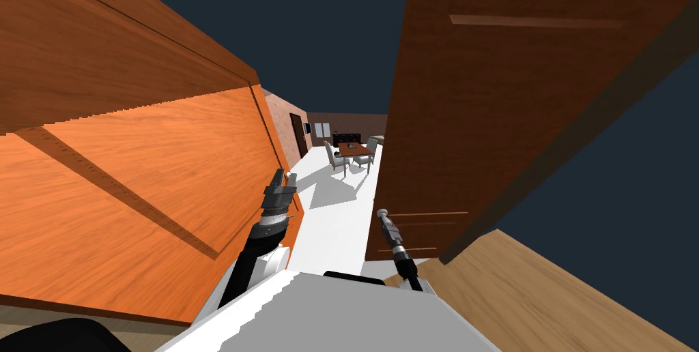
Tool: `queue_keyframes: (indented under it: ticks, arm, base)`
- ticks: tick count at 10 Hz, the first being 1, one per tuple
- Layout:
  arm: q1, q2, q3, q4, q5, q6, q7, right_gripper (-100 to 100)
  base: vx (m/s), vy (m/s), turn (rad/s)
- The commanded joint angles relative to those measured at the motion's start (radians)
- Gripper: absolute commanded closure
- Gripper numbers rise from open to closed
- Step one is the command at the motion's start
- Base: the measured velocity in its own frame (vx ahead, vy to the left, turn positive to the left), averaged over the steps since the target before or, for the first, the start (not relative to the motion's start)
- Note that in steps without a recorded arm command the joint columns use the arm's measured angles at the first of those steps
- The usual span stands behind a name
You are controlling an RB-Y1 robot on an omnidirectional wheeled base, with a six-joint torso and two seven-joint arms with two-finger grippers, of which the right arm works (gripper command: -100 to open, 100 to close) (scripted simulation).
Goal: Push the door open
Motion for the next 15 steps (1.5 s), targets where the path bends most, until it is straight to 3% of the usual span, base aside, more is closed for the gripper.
queue_keyframes:
  ticks: [1, 7, 9, 10, 11, 15]
  arm:
    - [-0.013, -0.014, -0.016, -0.001, -0.035, -0.006, -0.05, 100]
    - [-0.017, -0.021, -0.022, 0.003, -0.098, -0.013, -0.174, 100]
    - [-0.02, -0.026, -0.026, 0.006, -0.142, -0.018, -0.24, 100]
    - [-0.02, -0.026, -0.026, 0.006, -0.142, -0.018, -0.252, 100]
    - [-0.027, -0.028, -0.016, 0.013, -0.135, -0.027, -0.21, -100]
    - [-0.029, -0.053, 0.004, 0.026, -0.124, -0.029, -0.11, -100]
  base:
    - [0.043, 0.004, 0.072]
    - [0.036, -0.005, 0.048]
    - [0.038, -0.007, 0.065]
    - [0.038, -0.018, 0.005]
    - [-0.012, 0.015, -0.063]
    - [-0.052, 0.044, -0.099]
